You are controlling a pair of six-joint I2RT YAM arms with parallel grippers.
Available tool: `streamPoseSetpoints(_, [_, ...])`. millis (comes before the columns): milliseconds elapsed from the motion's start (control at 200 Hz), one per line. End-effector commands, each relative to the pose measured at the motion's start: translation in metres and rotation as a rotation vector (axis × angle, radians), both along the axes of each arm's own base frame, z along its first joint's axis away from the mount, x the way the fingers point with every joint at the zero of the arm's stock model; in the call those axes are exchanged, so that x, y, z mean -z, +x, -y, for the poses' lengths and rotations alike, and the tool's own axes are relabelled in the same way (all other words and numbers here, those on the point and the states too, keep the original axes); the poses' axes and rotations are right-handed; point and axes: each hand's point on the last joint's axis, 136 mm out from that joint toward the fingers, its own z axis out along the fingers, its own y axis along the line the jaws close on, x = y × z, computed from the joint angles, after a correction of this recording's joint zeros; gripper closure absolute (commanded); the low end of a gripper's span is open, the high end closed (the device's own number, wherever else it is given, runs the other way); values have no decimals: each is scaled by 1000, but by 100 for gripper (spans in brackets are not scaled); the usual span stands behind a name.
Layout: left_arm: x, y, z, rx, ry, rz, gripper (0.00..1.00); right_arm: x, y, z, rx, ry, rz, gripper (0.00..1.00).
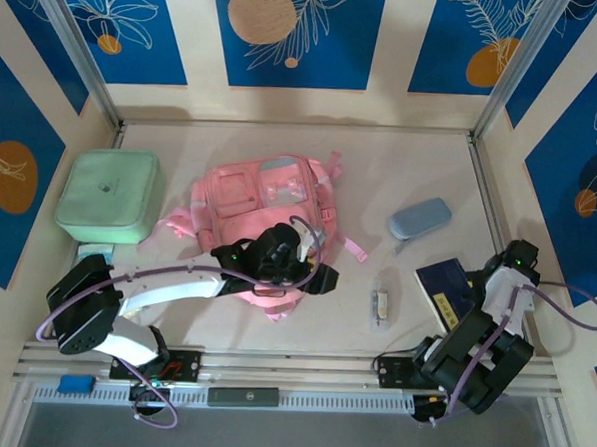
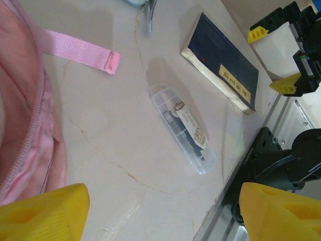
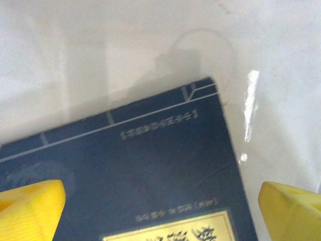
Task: Pack the student bag
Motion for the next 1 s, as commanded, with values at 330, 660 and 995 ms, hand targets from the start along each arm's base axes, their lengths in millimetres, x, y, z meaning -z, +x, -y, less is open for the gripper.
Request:
streamPoseSetpoints(330, [0, 3, 24, -3, -6, -16, 18, 31, 16, 4, 70, 169, 86, 1])
streamPoseSetpoints(660, [8, 12, 34, -30, 32, -24, 17, 28, 84, -8, -203, 147, 72, 1])
streamPoseSetpoints(995, [10, 23, 33, -74, 62, -3, 16, 13, 163, -41, -498, 54, 0, 1])
